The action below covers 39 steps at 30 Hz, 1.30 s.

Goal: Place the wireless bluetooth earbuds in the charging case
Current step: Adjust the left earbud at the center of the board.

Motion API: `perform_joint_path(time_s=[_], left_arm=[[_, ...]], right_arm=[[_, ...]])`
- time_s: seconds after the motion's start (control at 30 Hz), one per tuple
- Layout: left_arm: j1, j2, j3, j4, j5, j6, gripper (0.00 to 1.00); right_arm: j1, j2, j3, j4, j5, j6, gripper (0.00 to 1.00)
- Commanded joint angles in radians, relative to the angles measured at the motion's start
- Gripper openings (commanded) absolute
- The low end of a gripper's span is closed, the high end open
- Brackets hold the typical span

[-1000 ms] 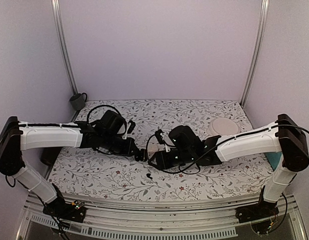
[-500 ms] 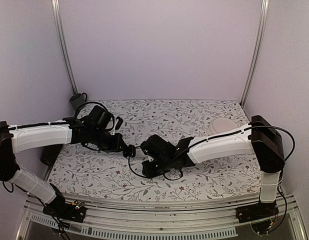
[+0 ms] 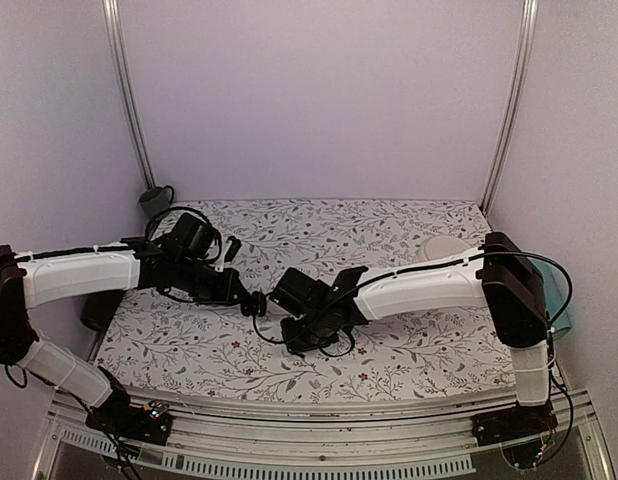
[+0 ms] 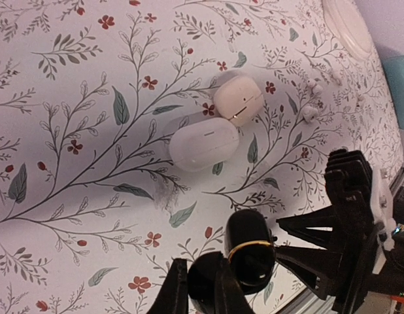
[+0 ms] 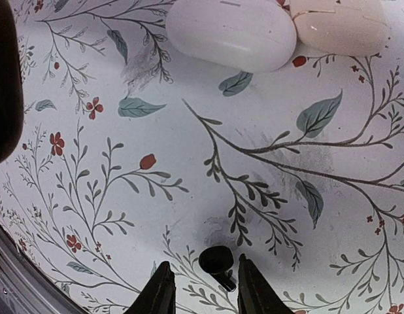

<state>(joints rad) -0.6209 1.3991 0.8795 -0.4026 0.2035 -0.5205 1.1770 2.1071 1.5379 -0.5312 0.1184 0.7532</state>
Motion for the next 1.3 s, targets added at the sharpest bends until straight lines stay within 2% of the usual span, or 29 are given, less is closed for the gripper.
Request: perform_joint_path(time_s=[0.0,0.33,0.83,1.27], left_arm=[[0.027,-0.034,-0.020,0.034,0.034,0.030,0.00],[0.044,-0.038,-0.046,0.068,0.063,0.040,0.00],[0.056,-0.039,-0.053,0.076,0.079,0.048,0.00],[0.056,-0.046,-0.056,0.080,0.085,0.041,0.00]], right_arm=[[0.003,0.050,0.062,-0.087,0.026,0.026,0.32],[0.012,0.134,0.185,-0.180,0.029,0.025,0.32],[0.028,0.186,0.273,-0.305,0.070,0.023,0.30],[0.019,0.184,0.228,-0.308,0.069,0.030,0.34]])
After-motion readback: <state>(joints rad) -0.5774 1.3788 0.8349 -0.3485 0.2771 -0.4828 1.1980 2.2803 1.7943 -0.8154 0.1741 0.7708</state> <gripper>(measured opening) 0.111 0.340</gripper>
